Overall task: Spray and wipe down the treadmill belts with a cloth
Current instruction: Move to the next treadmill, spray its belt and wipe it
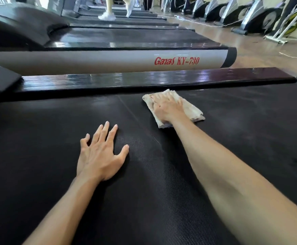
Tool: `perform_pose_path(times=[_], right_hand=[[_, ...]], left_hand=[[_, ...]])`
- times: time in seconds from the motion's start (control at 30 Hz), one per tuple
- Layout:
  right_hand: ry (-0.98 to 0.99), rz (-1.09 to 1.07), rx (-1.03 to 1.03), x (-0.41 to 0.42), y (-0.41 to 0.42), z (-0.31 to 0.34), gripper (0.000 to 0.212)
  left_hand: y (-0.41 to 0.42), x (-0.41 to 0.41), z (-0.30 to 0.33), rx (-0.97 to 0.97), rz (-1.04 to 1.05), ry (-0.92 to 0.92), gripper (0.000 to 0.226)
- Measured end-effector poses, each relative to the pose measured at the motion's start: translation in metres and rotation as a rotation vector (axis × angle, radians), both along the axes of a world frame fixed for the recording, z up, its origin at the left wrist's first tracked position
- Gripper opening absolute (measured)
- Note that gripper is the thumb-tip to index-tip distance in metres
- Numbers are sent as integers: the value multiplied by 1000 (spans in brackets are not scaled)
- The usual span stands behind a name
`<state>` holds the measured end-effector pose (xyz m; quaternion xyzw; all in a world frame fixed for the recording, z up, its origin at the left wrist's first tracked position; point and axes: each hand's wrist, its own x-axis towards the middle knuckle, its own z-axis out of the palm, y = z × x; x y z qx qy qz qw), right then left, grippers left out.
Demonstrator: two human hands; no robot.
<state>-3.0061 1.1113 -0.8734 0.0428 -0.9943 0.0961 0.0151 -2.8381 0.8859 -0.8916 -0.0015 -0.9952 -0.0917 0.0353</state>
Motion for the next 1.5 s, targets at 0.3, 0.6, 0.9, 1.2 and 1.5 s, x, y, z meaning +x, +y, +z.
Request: perform_pose_path(times=[0.3,0.6,0.9,1.2,1.5], right_hand=[[-31,221,-52,87,-42,7,58],[-107,480,-43,220,-138,3,59],[-130,364,-86,344,-66,13,83],[-111,91,18,366,81,27,88],[-25,-54,-20,274,223,12,86]], left_hand=[[-28,40,23,304,81,176,77],[-88,172,45,246,222,78,70],[-1,230,78,348,39,115,69],[115,230,83,405,-165,86,69],[230,121,36,399,-143,101,64]])
